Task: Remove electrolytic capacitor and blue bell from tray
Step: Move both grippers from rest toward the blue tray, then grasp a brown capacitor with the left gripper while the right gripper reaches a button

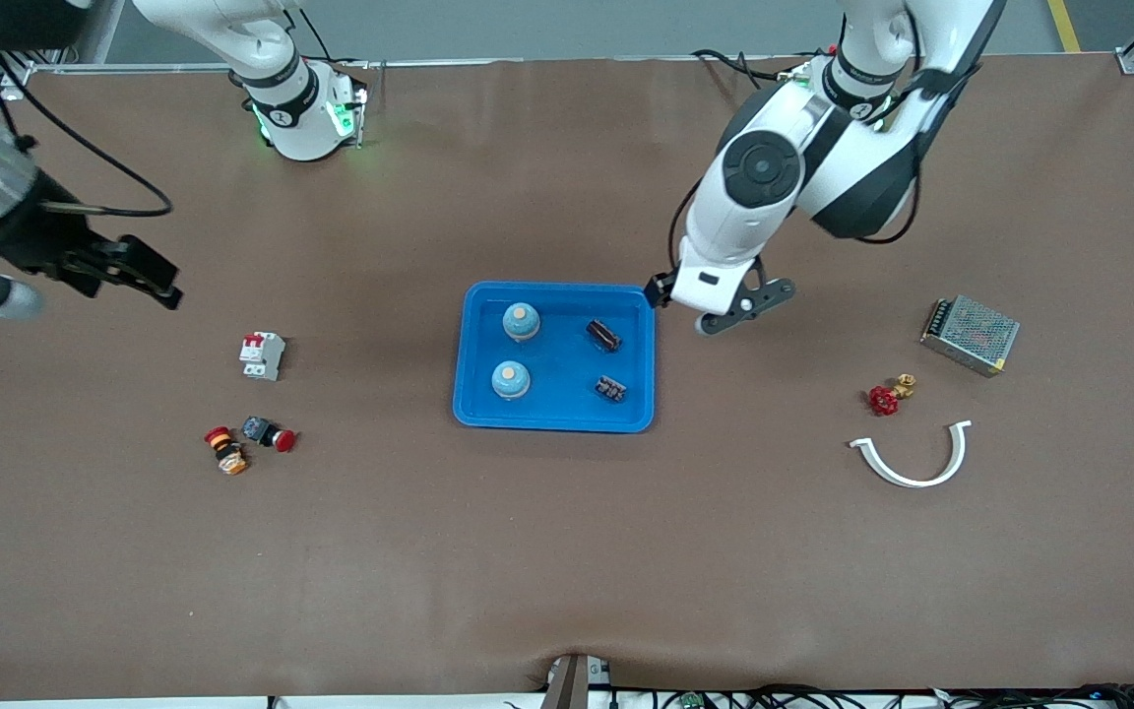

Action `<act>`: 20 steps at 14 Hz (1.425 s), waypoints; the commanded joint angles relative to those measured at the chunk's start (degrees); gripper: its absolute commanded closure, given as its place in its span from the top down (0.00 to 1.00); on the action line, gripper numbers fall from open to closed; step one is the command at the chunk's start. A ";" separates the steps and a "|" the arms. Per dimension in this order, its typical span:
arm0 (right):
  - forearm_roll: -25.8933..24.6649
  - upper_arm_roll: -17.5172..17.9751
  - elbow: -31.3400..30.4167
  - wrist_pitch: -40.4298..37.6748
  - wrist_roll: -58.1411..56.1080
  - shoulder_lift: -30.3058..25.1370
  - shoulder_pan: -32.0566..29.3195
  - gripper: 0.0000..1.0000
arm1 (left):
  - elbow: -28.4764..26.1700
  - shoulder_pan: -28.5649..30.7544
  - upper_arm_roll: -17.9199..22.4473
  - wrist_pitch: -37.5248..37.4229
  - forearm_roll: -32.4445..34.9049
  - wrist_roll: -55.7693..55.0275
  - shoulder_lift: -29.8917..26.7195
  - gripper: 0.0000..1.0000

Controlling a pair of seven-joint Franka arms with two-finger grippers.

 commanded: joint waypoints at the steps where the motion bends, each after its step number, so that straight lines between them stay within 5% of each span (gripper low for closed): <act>1: -0.20 -0.58 0.20 2.51 5.45 3.34 4.75 1.00 | 1.07 -2.88 0.12 4.67 4.08 -8.83 4.89 0.97; 10: -0.11 -0.58 0.20 12.97 9.16 14.67 15.04 1.00 | 8.90 -9.13 0.30 12.40 17.19 -33.55 21.07 0.81; 20: -0.02 -0.58 -0.06 22.99 14.09 24.61 19.26 1.00 | 8.98 -10.01 0.56 15.84 17.20 -34.18 27.05 0.54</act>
